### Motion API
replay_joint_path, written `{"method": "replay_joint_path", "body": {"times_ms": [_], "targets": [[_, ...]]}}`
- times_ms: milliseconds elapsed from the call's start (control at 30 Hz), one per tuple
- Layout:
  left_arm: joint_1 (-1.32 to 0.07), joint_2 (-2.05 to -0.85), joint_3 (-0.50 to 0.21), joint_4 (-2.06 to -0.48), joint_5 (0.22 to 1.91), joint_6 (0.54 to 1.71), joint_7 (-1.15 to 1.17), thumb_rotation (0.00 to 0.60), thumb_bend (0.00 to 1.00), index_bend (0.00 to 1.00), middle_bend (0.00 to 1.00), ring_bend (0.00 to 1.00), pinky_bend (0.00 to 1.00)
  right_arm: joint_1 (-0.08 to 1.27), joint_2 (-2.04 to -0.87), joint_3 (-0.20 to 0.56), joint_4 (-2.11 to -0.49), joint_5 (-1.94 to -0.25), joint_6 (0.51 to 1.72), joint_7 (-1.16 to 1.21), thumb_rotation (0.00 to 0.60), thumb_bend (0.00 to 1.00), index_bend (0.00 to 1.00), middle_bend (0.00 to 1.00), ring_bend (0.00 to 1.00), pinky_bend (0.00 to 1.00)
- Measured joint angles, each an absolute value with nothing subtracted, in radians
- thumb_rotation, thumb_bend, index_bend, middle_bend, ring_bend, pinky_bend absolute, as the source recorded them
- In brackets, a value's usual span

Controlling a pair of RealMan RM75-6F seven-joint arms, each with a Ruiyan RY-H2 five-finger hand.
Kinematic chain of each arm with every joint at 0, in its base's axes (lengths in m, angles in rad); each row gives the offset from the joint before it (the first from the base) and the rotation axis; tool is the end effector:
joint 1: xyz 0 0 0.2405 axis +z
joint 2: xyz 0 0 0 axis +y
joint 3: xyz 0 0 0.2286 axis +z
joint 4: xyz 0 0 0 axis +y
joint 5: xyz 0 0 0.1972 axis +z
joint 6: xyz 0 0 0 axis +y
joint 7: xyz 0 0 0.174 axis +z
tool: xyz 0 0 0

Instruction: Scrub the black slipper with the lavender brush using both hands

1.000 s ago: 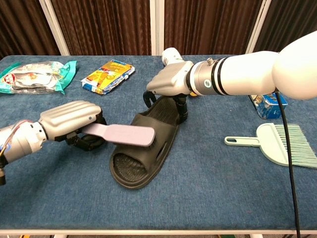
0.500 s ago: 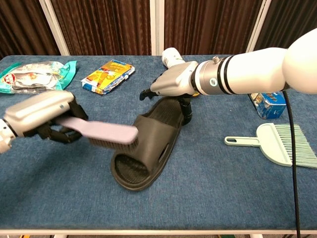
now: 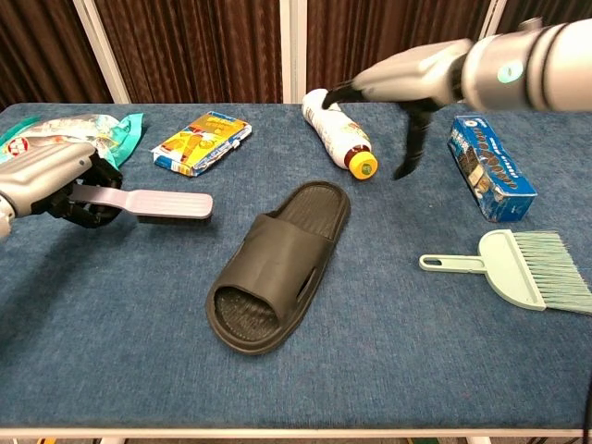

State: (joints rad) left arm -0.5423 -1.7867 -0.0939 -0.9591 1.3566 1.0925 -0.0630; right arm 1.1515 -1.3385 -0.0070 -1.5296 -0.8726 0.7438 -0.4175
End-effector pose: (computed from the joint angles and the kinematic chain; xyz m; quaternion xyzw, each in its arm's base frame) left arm -0.2239 0.3332 -0.0369 -0.6781 -0.4193 -0.3900 0.4607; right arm -0.0757 -0.3860 -0.0002 0.8512 -0.2698 0.2470 0.3765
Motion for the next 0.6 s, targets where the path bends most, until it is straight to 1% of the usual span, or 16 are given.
{"method": "replay_joint_path", "body": {"times_ms": [67,133,167,233,267,333,433,467,533,600], "targets": [[-0.545,-1.781,-0.099,-0.985,1.344,1.078,-0.019,0.600,0.22,0.46,0.58,0.46,0.71,1.111,-1.291,-0.009,-1.552,-0.910,0.767,-0.374,0.600,0.01,0.00,0.00,0.00,0.00],[-0.545,-1.775,-0.103,-1.012,1.336,1.074,0.004,0.588,0.16,0.30,0.44,0.34,0.56,1.075,-1.252,-0.012,-1.571,-0.945,0.791,-0.341,0.600,0.01,0.00,0.00,0.00,0.00],[-0.544,-1.769,-0.105,-1.031,1.334,1.075,0.008,0.569,0.15,0.26,0.40,0.30,0.51,1.051,-1.226,-0.014,-1.584,-0.969,0.808,-0.320,0.600,0.01,0.00,0.00,0.00,0.00],[-0.539,-1.756,-0.109,-1.061,1.335,1.085,0.004,0.499,0.13,0.19,0.31,0.22,0.41,1.014,-1.188,-0.018,-1.603,-1.004,0.835,-0.289,0.600,0.01,0.00,0.00,0.00,0.00],[-0.534,-1.742,-0.110,-1.081,1.338,1.096,-0.004,0.466,0.13,0.18,0.28,0.20,0.38,0.989,-1.164,-0.022,-1.614,-1.025,0.852,-0.269,0.600,0.01,0.00,0.00,0.00,0.00],[-0.526,-1.716,-0.110,-1.113,1.345,1.110,-0.017,0.436,0.13,0.16,0.24,0.17,0.35,0.953,-1.128,-0.030,-1.628,-1.053,0.876,-0.242,0.600,0.02,0.00,0.00,0.00,0.00],[-0.509,-1.654,-0.105,-1.170,1.360,1.131,-0.043,0.437,0.13,0.16,0.24,0.16,0.33,0.889,-1.072,-0.049,-1.651,-1.093,0.918,-0.212,0.600,0.03,0.00,0.00,0.00,0.00],[-0.500,-1.625,-0.102,-1.195,1.365,1.141,-0.057,0.450,0.13,0.16,0.24,0.16,0.33,0.861,-1.052,-0.058,-1.661,-1.106,0.937,-0.200,0.600,0.03,0.00,0.00,0.00,0.00],[-0.480,-1.582,-0.102,-1.228,1.371,1.169,-0.081,0.492,0.13,0.17,0.24,0.17,0.32,0.818,-1.029,-0.070,-1.675,-1.124,0.973,-0.178,0.600,0.04,0.00,0.00,0.00,0.00],[-0.450,-1.551,-0.105,-1.250,1.373,1.220,-0.105,0.551,0.13,0.18,0.24,0.17,0.32,0.764,-1.014,-0.081,-1.684,-1.145,1.027,-0.151,0.600,0.05,0.00,0.00,0.00,0.00]]}}
